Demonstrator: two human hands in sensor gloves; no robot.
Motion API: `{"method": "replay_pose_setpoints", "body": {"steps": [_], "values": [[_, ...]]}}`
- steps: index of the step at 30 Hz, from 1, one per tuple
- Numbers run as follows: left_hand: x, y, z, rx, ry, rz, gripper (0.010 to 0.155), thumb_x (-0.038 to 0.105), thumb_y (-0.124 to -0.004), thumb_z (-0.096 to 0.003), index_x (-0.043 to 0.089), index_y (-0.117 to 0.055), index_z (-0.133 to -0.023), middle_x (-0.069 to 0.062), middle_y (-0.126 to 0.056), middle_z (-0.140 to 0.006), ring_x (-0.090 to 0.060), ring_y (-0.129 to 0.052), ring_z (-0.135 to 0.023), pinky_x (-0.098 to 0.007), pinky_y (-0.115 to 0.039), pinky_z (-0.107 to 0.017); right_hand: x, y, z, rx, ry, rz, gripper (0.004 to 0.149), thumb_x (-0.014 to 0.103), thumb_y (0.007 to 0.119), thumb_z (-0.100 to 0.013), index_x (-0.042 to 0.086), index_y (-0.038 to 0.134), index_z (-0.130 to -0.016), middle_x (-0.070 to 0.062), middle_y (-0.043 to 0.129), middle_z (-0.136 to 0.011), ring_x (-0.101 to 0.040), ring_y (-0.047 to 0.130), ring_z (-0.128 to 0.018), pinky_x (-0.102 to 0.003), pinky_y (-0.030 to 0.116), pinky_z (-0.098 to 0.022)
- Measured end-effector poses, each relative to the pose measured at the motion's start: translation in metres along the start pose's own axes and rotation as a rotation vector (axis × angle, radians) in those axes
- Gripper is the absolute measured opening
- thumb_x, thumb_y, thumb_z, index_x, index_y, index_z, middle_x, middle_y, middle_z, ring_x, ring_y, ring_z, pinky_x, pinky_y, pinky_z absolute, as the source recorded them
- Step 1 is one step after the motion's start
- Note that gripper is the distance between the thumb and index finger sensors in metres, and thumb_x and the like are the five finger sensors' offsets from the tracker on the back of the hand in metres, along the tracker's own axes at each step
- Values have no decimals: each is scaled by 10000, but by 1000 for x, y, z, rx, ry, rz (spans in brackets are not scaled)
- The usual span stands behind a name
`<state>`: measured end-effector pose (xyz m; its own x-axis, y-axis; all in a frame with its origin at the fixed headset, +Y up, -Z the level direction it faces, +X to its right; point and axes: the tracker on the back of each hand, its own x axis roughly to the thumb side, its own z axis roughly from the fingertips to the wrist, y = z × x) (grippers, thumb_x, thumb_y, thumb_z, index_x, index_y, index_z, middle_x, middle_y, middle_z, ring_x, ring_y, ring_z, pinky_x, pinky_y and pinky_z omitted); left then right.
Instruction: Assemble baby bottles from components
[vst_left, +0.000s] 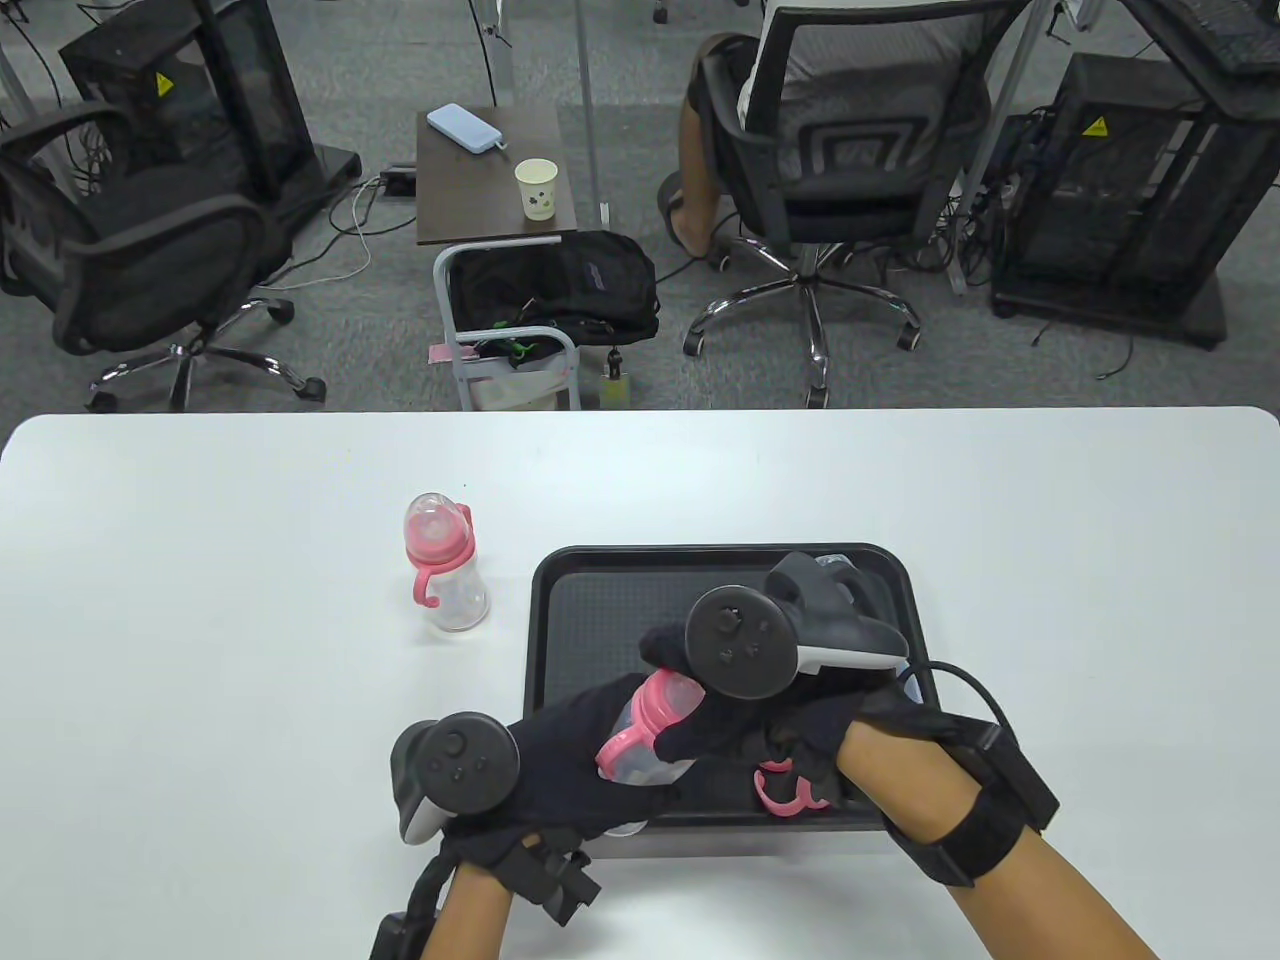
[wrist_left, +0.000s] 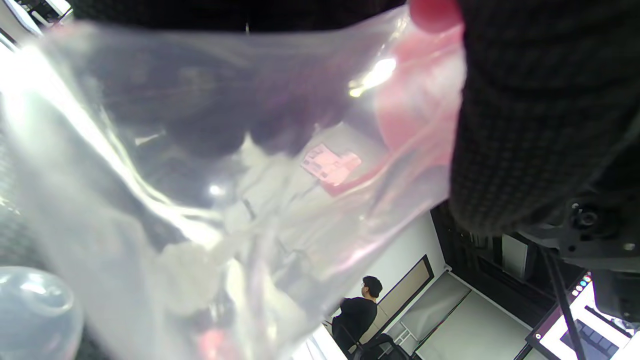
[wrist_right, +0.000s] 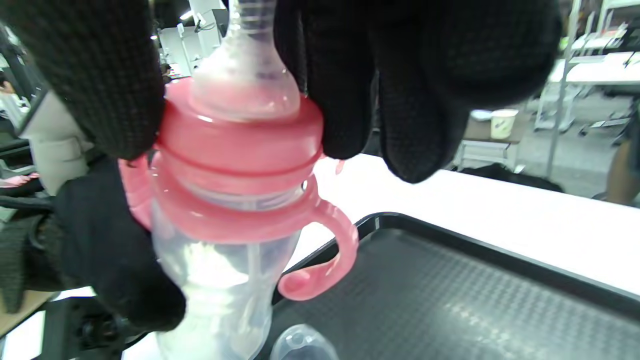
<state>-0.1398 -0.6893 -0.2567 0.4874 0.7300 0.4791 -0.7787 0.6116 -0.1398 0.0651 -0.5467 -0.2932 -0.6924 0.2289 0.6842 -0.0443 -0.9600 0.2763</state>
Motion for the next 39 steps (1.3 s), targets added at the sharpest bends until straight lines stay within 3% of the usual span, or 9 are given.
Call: {"method": "replay_pose_setpoints", "body": {"steps": [8, 14, 15, 20, 23, 25, 29, 36, 39], "values": [[-4, -3, -3, -86, -30, 95, 1001, 782, -1016, -271, 231, -769, -1069, -35, -948, -903, -323, -1038, -690, -431, -907, -473, -8, 3, 4, 66, -104, -135, 779, 388, 1037, -421, 242, 640, -1076, -142, 733, -1103, -458, 917, -756, -548, 803, -495], [-6, -3, -4, -122, -33, 130, 995, 776, -1017, -282, 228, -766, -1073, -42, -946, -907, -324, -1035, -697, -434, -905, -479, -8, 5, 4, 100, -122, -186, 762, 280, 1045, -422, 270, 636, -1065, -115, 692, -1137, -457, 913, -785, -555, 803, -518], [-5, -4, -3, -107, -28, 114, 997, 782, -1013, -275, 227, -772, -1067, -39, -951, -899, -323, -1040, -687, -430, -909, -472, -9, 5, 4, 88, -105, -169, 757, 286, 1042, -426, 269, 637, -1065, -117, 697, -1134, -452, 930, -763, -547, 815, -499], [-3, -7, -5, -108, -33, 100, 1003, 793, -1003, -276, 216, -772, -1063, -43, -954, -889, -315, -1045, -670, -418, -914, -460, -17, 8, 4, 33, -9, -152, 834, 564, 933, -456, 130, 621, -1096, -249, 889, -926, -431, 1006, -597, -510, 852, -388], [-3, -9, -4, -113, -25, 77, 1008, 790, -1008, -270, 208, -776, -1060, -53, -954, -883, -316, -1048, -659, -418, -914, -454, -22, 13, 2, 66, 5, -184, 801, 547, 935, -457, 128, 651, -1078, -266, 889, -919, -427, 1010, -582, -505, 855, -380], [-1, -10, -5, -112, -18, 72, 1006, 795, -1000, -275, 197, -783, -1054, -65, -960, -869, -313, -1055, -639, -414, -920, -438, -24, 16, 2, 44, 60, -139, 815, 631, 863, -464, 93, 686, -1050, -239, 953, -826, -423, 1028, -523, -502, 859, -340], [-1, -10, -5, -104, -14, 61, 1007, 798, -998, -273, 200, -783, -1053, -64, -961, -868, -314, -1057, -635, -413, -920, -438, -27, 19, 2, 53, 81, -146, 848, 674, 849, -447, 72, 704, -1027, -193, 1032, -640, -378, 1063, -400, -466, 877, -250], [-4, -10, -5, -118, -17, 101, 1005, 791, -1003, -275, 192, -785, -1052, -66, -965, -866, -317, -1060, -639, -416, -924, -438, -31, 21, 6, 95, -11, -259, 769, 507, 943, -466, 229, 609, -1100, -280, 887, -905, -438, 999, -575, -510, 844, -381], [-4, -10, -6, -119, -22, 100, 1004, 792, -1003, -273, 196, -786, -1051, -63, -967, -865, -313, -1062, -638, -413, -925, -438, -31, 21, 8, 95, -23, -249, 765, 472, 963, -460, 247, 606, -1099, -282, 861, -945, -446, 991, -606, -519, 839, -399]]}}
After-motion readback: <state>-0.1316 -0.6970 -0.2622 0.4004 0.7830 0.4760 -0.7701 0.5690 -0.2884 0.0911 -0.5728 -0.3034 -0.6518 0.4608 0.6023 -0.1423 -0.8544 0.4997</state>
